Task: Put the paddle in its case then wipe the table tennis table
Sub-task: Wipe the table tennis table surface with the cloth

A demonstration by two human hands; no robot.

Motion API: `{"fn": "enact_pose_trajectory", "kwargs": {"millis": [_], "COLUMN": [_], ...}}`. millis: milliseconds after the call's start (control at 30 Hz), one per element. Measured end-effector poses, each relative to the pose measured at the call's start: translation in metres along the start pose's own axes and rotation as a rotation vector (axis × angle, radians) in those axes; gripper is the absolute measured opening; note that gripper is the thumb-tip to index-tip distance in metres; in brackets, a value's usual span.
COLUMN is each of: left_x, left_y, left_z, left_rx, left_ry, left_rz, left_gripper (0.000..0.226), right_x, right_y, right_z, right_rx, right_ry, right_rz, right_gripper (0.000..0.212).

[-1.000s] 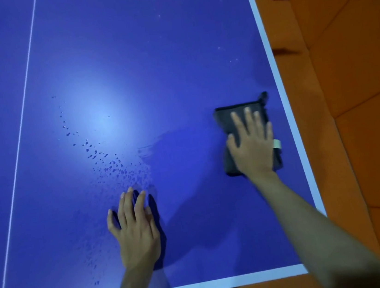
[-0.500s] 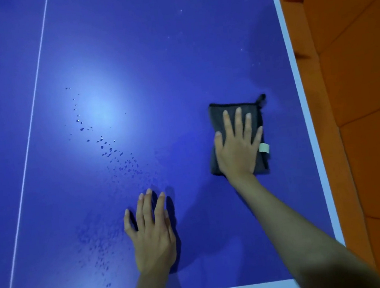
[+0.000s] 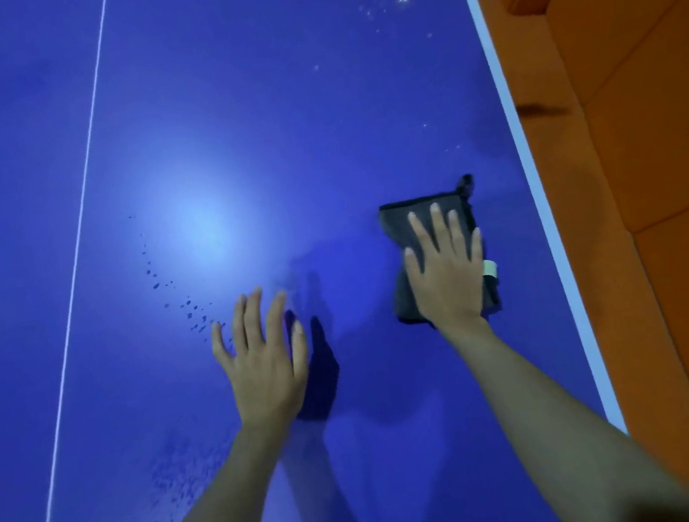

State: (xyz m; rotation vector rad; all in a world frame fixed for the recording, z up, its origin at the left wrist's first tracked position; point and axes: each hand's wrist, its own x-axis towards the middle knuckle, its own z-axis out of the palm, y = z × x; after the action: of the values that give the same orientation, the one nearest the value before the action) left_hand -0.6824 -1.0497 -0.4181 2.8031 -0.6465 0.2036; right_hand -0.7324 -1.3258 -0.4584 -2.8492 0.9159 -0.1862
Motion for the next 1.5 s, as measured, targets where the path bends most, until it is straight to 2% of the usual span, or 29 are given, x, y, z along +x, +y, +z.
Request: {"fn": "enact_pose_trajectory", "kwargs": {"millis": [100, 200, 333, 433, 567, 700, 833, 933, 1000, 1067, 1200, 1333, 1400, 1500], "left_x": [0.074, 0.131, 0.17, 0.174, 0.173, 0.176, 0.177, 0.177, 0.176, 0.176, 0.176, 0.176, 0.176, 0.176], "left_y": [0.004, 0.0, -0.017, -0.021, -0.019, -0.018, -0.018, -0.018, -0.017, -0.015, -0.014, -0.015, -0.014, -0.015], "left_z": [0.016, 0.037, 0.054, 0.058, 0.057, 0.056, 0.058, 0.058, 0.057, 0.056, 0.055, 0.056, 0.056, 0.057], "left_rx": [-0.025, 0.045, 0.075, 0.034, 0.041, 0.03, 0.039, 0.028, 0.026, 0.013, -0.019, -0.022, -0.021, -0.013], "left_ry": [0.008, -0.013, -0.067, -0.062, -0.034, -0.054, -0.042, -0.035, -0.032, -0.036, -0.044, -0.054, -0.061, -0.079], "left_rz": [0.007, 0.053, 0.075, 0.088, 0.126, 0.11, 0.099, 0.079, 0.068, 0.062, 0.025, -0.006, -0.009, 0.003], "left_gripper": [0.047, 0.048, 0.05, 0.05, 0.048, 0.048, 0.046, 0.05, 0.049, 0.046, 0.046, 0.049, 0.05, 0.051], "right_x": [0.014, 0.017, 0.02, 0.023, 0.035, 0.048, 0.051, 0.056, 0.061, 0.07, 0.096, 0.12, 0.131, 0.139], "right_y": [0.072, 0.103, 0.102, 0.09, 0.045, -0.033, -0.128, -0.15, -0.136, -0.109, -0.021, 0.086, 0.112, 0.107], "right_z": [-0.012, -0.017, -0.019, -0.017, -0.009, 0.005, 0.019, 0.02, 0.019, 0.017, 0.008, -0.009, -0.014, -0.012], "right_rx": [-0.019, -0.057, -0.079, -0.066, -0.053, -0.045, 0.03, 0.034, 0.033, 0.045, 0.033, -0.037, -0.023, -0.038], "right_ry": [0.022, 0.028, 0.013, 0.004, 0.009, 0.0, -0.048, -0.101, -0.095, -0.087, -0.006, 0.0, -0.009, -0.006], "right_rz": [0.151, 0.162, 0.174, 0.25, 0.339, 0.16, -0.095, -0.284, -0.354, -0.339, -0.066, 0.18, 0.268, 0.334], "right_gripper": [0.059, 0.061, 0.065, 0.065, 0.064, 0.064, 0.064, 0.061, 0.06, 0.06, 0.063, 0.065, 0.066, 0.066]}}
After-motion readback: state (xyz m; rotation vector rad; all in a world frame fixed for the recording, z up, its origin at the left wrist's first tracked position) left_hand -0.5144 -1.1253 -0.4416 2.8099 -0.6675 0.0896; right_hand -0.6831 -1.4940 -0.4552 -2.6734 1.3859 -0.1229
